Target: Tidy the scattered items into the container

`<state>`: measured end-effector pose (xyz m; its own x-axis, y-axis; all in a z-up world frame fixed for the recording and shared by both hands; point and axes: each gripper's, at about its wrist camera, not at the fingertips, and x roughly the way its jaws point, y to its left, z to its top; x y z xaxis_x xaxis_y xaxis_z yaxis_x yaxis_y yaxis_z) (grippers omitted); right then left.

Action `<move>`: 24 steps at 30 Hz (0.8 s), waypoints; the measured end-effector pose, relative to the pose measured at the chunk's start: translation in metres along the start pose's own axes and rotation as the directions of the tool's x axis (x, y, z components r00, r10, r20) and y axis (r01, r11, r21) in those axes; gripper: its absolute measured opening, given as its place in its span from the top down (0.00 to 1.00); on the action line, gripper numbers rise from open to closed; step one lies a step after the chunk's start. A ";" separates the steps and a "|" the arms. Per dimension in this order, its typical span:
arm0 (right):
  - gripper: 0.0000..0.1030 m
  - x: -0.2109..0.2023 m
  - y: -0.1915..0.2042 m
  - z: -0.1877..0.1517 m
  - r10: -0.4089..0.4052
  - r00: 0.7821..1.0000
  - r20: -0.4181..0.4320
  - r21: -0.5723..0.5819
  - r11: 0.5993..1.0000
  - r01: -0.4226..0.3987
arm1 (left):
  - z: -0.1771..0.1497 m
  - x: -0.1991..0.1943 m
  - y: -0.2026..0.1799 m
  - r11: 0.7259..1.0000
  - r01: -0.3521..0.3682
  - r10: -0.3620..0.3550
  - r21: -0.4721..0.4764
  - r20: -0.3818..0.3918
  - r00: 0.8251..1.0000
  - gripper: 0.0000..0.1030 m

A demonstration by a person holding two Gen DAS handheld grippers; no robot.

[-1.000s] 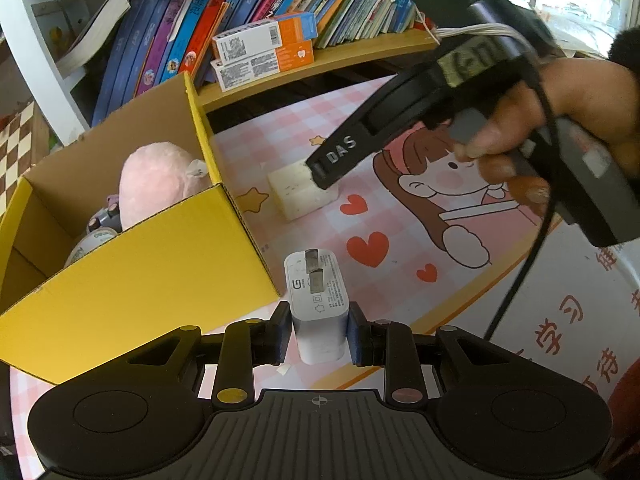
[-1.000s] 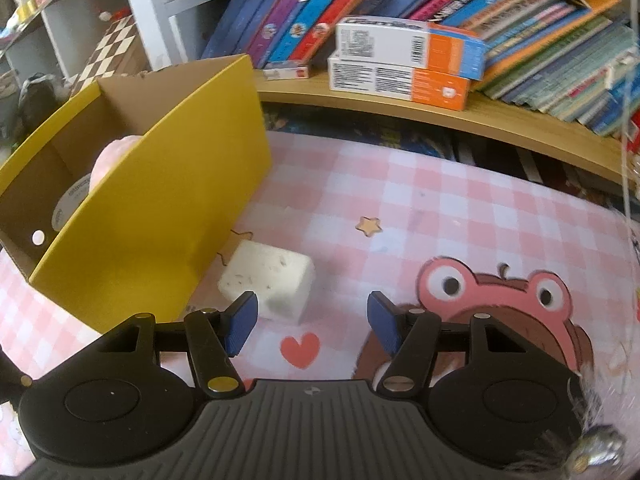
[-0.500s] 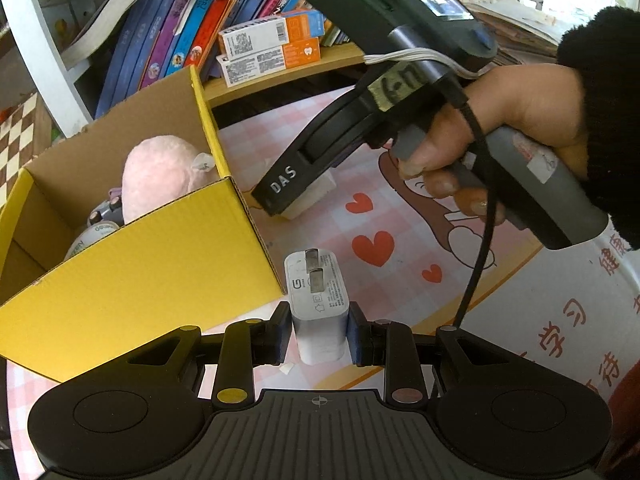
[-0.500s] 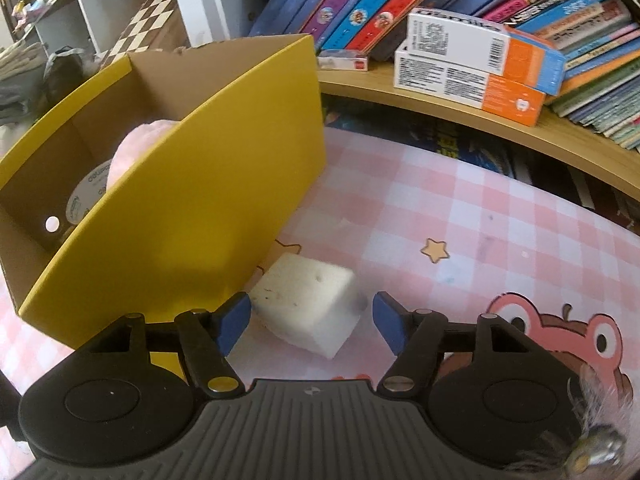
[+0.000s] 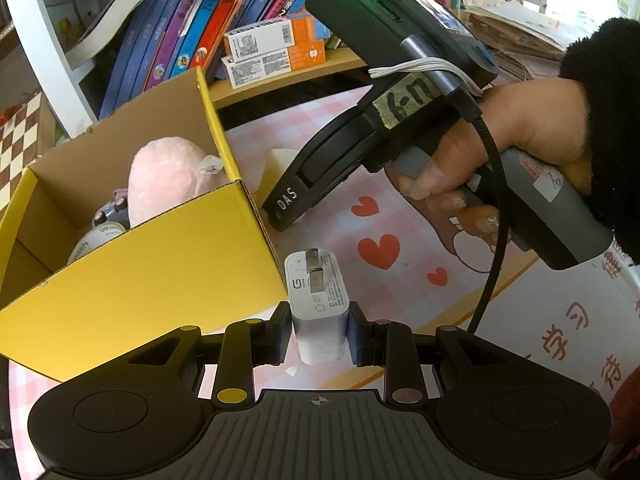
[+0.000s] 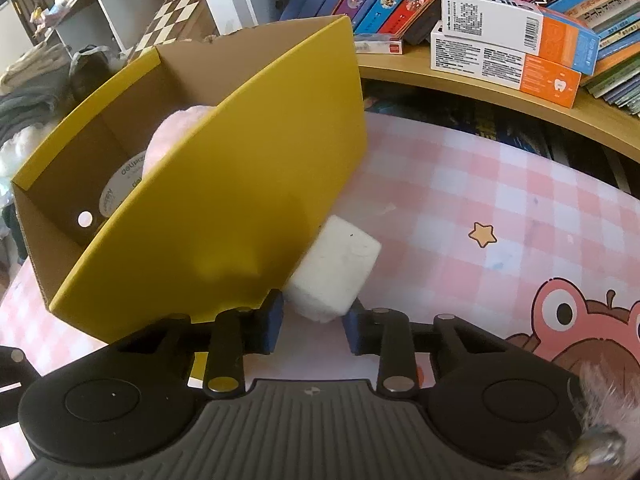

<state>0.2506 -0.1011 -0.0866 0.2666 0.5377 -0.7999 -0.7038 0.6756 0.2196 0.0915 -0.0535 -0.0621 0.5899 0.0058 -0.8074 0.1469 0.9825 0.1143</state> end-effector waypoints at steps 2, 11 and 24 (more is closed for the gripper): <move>0.73 -0.002 0.000 -0.001 0.001 1.000 -0.002 0.006 1.000 -0.001 | 0.000 -0.002 0.000 1.000 -0.002 0.002 0.000 0.004 1.000 0.74; 0.78 -0.034 -0.007 -0.011 -0.068 0.997 0.023 0.036 0.997 0.067 | -0.001 -0.010 0.000 1.000 -0.009 0.009 0.003 0.028 1.000 0.74; 0.85 -0.081 -0.008 -0.033 -0.152 0.987 0.056 0.078 0.986 0.147 | -0.004 -0.027 -0.003 1.000 -0.013 0.013 0.004 0.070 0.997 0.74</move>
<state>0.2128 -0.1672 -0.0418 0.4071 0.4564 -0.7912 -0.6032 0.7848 0.1423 0.0726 -0.0556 -0.0429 0.6462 0.0052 -0.7632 0.1420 0.9817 0.1269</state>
